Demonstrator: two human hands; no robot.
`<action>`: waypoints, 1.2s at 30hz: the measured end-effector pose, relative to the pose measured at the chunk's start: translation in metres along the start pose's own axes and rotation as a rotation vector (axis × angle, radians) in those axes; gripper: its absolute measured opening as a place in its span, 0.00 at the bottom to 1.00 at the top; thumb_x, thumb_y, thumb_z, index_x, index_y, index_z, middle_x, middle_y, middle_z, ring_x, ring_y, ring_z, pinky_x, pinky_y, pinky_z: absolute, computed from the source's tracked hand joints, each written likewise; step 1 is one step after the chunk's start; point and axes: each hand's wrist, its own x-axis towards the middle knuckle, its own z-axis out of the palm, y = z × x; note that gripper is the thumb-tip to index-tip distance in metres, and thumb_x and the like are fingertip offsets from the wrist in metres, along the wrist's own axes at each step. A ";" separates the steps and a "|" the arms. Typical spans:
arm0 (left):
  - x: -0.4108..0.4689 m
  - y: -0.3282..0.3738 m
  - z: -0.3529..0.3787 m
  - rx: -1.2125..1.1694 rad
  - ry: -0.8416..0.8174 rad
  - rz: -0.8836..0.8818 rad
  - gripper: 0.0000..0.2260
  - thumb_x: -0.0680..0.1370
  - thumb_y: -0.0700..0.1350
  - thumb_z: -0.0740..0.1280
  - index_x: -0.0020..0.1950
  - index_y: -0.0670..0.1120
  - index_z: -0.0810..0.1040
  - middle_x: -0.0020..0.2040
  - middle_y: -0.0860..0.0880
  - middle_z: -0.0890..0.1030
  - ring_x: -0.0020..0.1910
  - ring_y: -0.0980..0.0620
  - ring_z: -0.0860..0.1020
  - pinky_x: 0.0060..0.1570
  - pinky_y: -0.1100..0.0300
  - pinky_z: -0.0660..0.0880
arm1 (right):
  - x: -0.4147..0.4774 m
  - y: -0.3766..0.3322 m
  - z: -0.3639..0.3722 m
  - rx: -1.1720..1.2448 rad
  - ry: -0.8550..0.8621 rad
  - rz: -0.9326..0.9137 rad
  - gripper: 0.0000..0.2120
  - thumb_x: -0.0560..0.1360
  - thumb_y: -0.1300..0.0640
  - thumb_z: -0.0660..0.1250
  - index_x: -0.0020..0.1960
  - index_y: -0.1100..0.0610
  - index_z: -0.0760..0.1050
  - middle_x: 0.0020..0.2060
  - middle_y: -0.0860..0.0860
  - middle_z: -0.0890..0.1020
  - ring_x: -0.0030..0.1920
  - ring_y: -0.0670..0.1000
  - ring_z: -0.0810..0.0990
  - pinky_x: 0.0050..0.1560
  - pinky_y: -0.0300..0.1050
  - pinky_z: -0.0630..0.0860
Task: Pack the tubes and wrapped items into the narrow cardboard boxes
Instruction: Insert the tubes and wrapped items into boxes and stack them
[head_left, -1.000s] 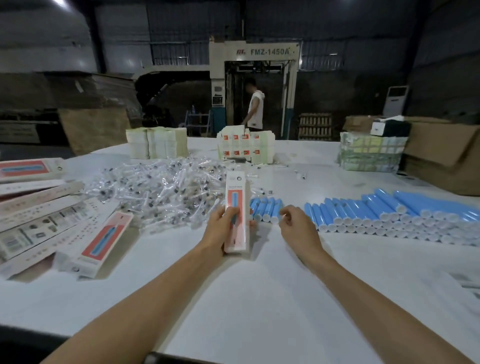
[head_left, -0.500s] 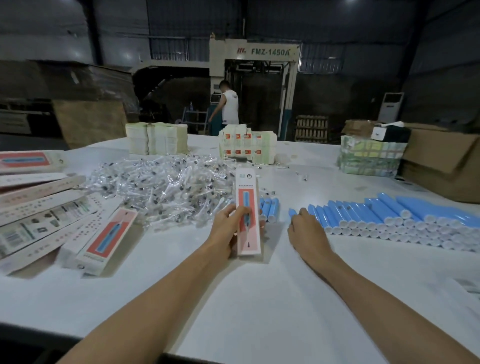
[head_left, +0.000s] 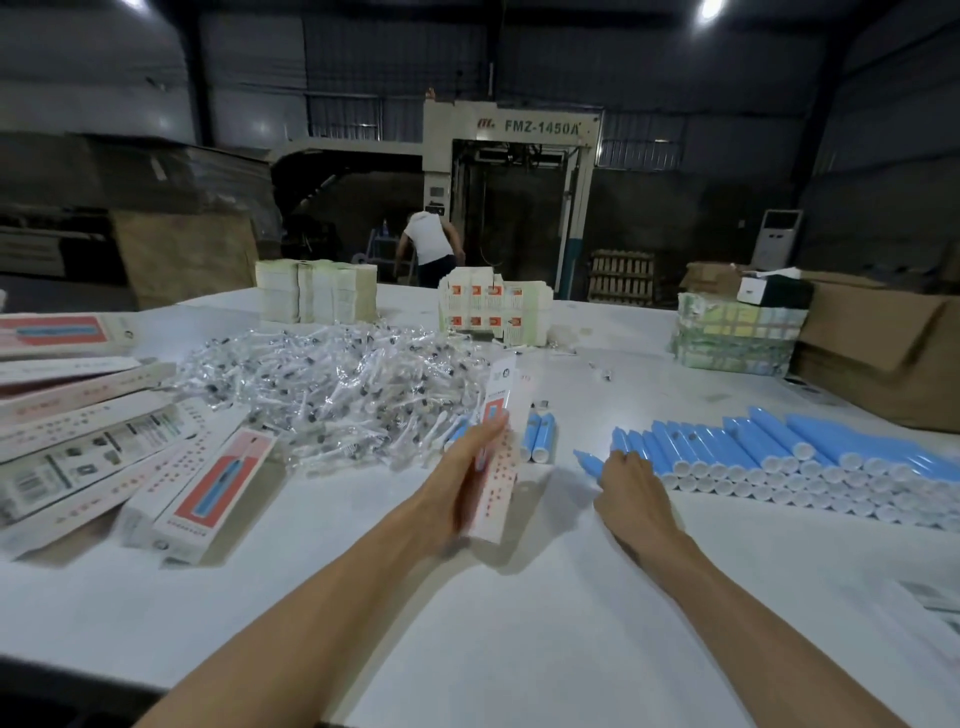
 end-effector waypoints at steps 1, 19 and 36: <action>0.001 0.000 0.000 0.027 0.003 0.039 0.29 0.70 0.65 0.79 0.66 0.52 0.81 0.49 0.46 0.84 0.37 0.51 0.82 0.39 0.58 0.81 | 0.002 0.001 -0.004 0.156 0.026 0.032 0.08 0.79 0.67 0.62 0.58 0.63 0.73 0.56 0.58 0.75 0.58 0.61 0.76 0.49 0.50 0.70; -0.004 -0.001 0.016 0.010 -0.105 0.149 0.16 0.80 0.45 0.66 0.67 0.43 0.80 0.59 0.39 0.87 0.51 0.42 0.88 0.48 0.53 0.85 | 0.001 -0.004 -0.137 1.867 0.253 -0.071 0.13 0.82 0.59 0.70 0.62 0.66 0.77 0.53 0.61 0.85 0.56 0.55 0.86 0.56 0.44 0.83; -0.007 -0.004 0.017 0.169 -0.074 0.285 0.13 0.78 0.50 0.79 0.61 0.48 0.88 0.59 0.44 0.88 0.58 0.43 0.87 0.53 0.53 0.85 | 0.028 -0.051 -0.146 0.982 0.049 -0.233 0.31 0.77 0.58 0.75 0.70 0.42 0.60 0.50 0.56 0.83 0.48 0.54 0.84 0.47 0.45 0.83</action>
